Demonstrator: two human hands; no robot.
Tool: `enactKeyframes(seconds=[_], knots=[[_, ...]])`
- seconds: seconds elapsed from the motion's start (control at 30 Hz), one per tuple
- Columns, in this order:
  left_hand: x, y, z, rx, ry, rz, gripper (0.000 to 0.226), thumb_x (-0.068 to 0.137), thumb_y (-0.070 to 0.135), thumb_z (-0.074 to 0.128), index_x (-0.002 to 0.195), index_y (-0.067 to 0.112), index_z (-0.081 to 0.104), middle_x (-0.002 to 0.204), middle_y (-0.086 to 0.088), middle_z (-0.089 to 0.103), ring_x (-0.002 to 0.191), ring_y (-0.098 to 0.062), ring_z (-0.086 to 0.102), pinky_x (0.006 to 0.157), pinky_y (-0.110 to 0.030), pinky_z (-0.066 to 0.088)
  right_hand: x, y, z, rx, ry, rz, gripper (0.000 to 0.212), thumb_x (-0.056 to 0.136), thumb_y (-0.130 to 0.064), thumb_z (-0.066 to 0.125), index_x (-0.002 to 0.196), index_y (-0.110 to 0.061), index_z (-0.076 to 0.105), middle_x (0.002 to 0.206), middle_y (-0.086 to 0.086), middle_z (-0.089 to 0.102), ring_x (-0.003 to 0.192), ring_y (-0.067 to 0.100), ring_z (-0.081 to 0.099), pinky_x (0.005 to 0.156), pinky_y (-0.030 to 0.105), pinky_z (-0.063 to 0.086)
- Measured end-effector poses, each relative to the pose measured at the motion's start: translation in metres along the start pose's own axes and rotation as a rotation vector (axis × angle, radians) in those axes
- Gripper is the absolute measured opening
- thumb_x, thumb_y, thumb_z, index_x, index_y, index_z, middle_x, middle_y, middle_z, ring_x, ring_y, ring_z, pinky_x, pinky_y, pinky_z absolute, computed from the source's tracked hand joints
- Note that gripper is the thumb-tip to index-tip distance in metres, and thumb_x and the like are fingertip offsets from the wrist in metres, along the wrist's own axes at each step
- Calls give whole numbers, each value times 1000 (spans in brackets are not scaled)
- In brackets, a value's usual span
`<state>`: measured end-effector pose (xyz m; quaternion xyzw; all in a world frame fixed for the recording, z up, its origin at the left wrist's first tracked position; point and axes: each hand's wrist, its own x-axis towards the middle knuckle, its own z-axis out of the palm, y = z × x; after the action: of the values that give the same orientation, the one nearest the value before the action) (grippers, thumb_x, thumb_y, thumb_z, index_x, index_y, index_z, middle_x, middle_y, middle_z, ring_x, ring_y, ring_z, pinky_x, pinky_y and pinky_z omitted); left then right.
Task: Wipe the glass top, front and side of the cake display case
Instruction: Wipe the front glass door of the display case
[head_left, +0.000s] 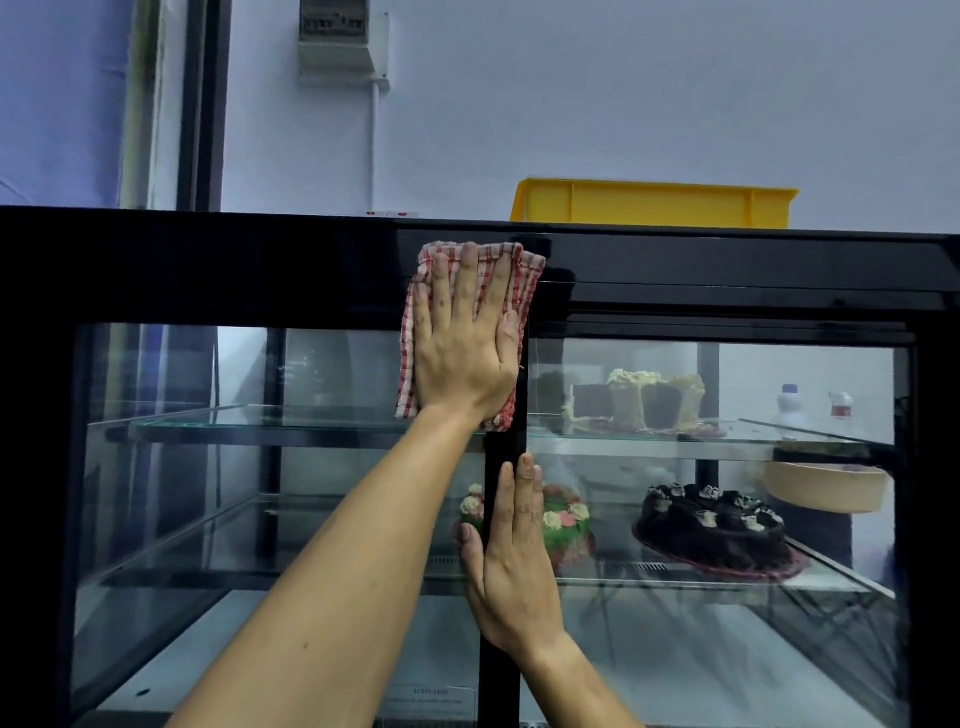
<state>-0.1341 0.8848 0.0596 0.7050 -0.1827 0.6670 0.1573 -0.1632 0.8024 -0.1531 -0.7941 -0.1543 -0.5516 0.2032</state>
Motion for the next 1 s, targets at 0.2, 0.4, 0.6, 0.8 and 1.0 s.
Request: enactKeyframes(seconds=[0.2,0.4,0.6,0.8,1.0], knots=[[-50,4,1,-8,-35,-42,65,105,42,29,167,27,18,175,-6,5,162,-32,-3,130,-52,2,-6,1,3,-5,-9,25,76,110,-41,36,165,-15,-10,173,7,-15,161,28,-8,129,37,1],[-4,-1,-1,1,-29,12,70,101,41,32,167,26,16,175,-8,6,161,-34,-2,130,-55,4,-18,0,5,11,23,36,75,110,-39,37,165,-17,-8,174,5,-11,161,25,-4,124,45,13],[-23,4,4,-2,-8,-6,72,101,40,35,168,25,15,175,-8,3,161,-33,-5,130,-55,2,-19,0,10,-21,53,35,75,109,-38,37,166,-13,-3,174,9,-6,161,28,0,122,47,17],[15,6,-2,-6,38,-84,72,100,43,29,168,24,12,175,-10,2,161,-35,-2,130,-54,2,-19,3,8,-75,25,26,74,109,-39,35,166,-12,-5,174,10,-8,161,27,-4,122,46,16],[28,41,11,-18,-12,254,63,108,44,25,167,22,21,175,-10,10,161,-35,6,129,-59,8,-21,5,11,-148,16,27,73,110,-40,35,165,-6,1,174,13,-5,161,27,0,120,46,21]])
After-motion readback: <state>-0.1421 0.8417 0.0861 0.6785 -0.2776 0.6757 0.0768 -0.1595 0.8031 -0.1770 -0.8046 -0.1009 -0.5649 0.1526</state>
